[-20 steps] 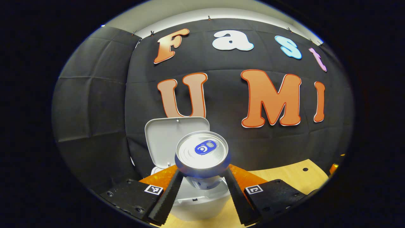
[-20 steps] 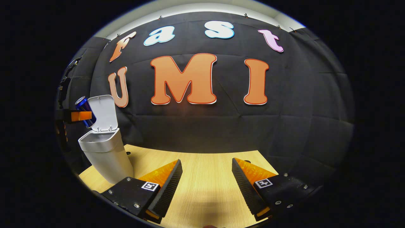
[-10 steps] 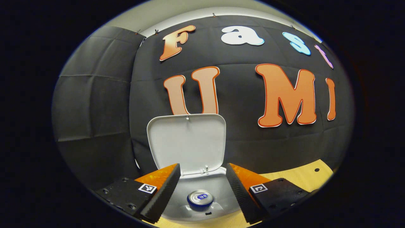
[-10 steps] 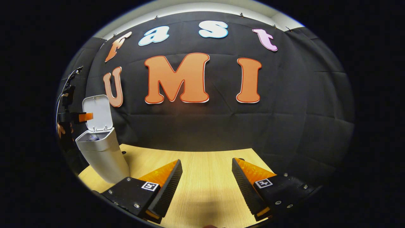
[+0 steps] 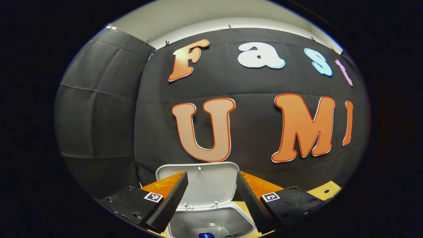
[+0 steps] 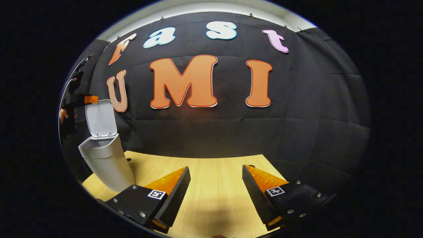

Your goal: Press the lid of the desktop garbage bin to open it, pick up the crumpled paper on the desktop and throw it into the bin, then pick up the pop can on the desktop and drop it into the bin, and finally close the garbage bin lid.

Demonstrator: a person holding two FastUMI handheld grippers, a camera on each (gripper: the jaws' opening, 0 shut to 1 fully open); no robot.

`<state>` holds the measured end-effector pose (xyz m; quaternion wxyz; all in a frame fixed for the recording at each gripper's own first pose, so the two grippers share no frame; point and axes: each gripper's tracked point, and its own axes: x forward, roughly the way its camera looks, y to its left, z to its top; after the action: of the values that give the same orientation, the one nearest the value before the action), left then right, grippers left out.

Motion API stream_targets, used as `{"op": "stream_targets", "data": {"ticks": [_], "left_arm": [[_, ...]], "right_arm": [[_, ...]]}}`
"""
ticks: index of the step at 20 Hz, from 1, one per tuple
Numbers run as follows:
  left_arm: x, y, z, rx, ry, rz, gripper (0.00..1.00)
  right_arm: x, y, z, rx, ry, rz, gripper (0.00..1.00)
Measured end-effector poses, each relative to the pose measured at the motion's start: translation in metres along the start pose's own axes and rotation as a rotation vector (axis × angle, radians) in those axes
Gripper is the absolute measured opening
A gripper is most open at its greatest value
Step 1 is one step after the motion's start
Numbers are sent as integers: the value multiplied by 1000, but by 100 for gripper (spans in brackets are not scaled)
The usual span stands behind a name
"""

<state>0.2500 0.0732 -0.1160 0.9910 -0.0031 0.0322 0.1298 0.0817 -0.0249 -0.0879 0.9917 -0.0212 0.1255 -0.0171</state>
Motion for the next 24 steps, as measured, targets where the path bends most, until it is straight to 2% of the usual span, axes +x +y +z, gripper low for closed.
{"op": "stream_targets", "data": {"ticks": [7, 14, 20, 24], "left_arm": [[21, 15, 51, -43, -80, 15, 92], [63, 32, 71, -58, -26, 43, 92], [94, 38, 34, 1, 109, 50, 91], [105, 38, 12, 4, 173, 49, 91]], "right_arm": [[-1, 0, 2, 4, 2, 7, 95], [-3, -3, 2, 0, 2, 9, 94], [-6, -6, 2, -3, 12, 13, 94], [-6, -6, 2, -4, 9, 17, 94]]}}
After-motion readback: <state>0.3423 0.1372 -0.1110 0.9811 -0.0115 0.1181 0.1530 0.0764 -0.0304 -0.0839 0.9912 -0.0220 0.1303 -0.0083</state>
